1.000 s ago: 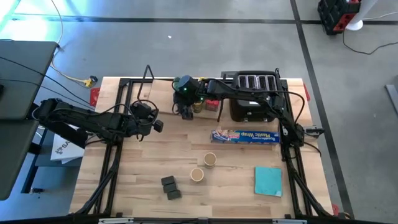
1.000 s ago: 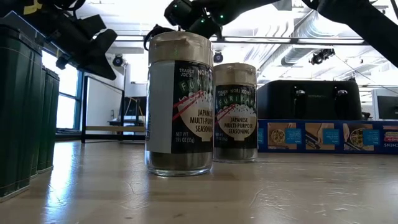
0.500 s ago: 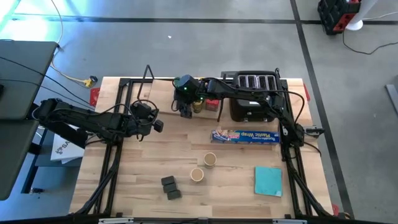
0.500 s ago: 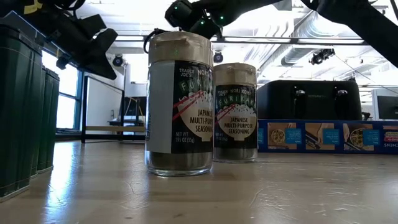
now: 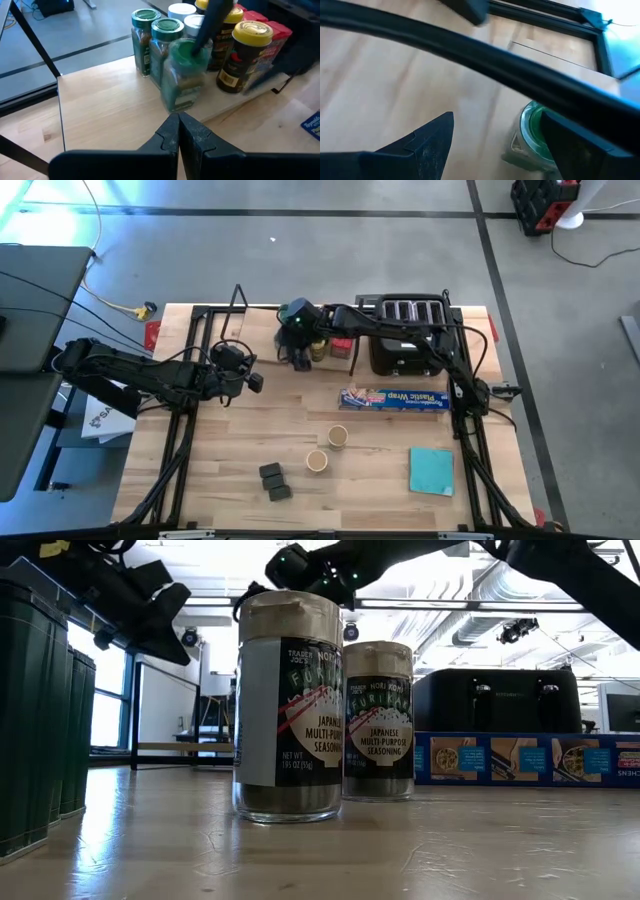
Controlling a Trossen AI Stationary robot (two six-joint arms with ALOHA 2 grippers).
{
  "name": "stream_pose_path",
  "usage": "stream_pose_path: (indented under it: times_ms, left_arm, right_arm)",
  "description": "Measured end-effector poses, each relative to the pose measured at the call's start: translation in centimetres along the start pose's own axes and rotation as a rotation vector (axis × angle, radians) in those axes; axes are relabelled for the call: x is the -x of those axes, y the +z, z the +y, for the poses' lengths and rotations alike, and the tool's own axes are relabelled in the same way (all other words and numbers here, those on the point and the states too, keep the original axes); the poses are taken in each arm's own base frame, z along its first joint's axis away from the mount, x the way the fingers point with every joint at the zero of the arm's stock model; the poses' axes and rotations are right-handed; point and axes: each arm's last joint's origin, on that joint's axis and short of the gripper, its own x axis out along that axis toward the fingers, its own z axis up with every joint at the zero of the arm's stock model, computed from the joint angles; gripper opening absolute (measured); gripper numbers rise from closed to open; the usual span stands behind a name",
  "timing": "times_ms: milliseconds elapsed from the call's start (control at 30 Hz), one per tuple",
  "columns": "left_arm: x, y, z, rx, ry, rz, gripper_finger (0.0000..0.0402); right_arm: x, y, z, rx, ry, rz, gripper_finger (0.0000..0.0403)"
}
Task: Shelf spices
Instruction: Put the green seasoning bottle on the shelf aligned with the other green seasoning bottles, then adjust the green seasoning bottles on the shelf
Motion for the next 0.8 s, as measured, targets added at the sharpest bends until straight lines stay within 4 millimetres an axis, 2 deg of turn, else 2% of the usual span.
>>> stream_pose_path:
  times_ms: [167,400,567,800]
  left_arm:
    - [0.0,0.0,0.0,0.001,-0.001,0.0,0.0]
    - [0.0,0.0,0.0,0.0,0.0,0.0,0.0]
    - [0.0,0.0,0.0,0.002,-0.01,0.007,0.0]
    - [0.2,-0.1,-0.2,-0.005,-0.027,0.005,0.0]
  right_arm:
    - [0.1,-0.5,-1.1,0.005,-0.03,-0.001,0.0296]
    - [0.2,-0.3,-1.0,0.007,-0.03,-0.005,0.0296]
    - [1.1,1.2,-0.6,0.012,-0.031,-0.028,0.0296]
    - [4.0,3.5,0.4,0.04,-0.001,0.029,0.0296]
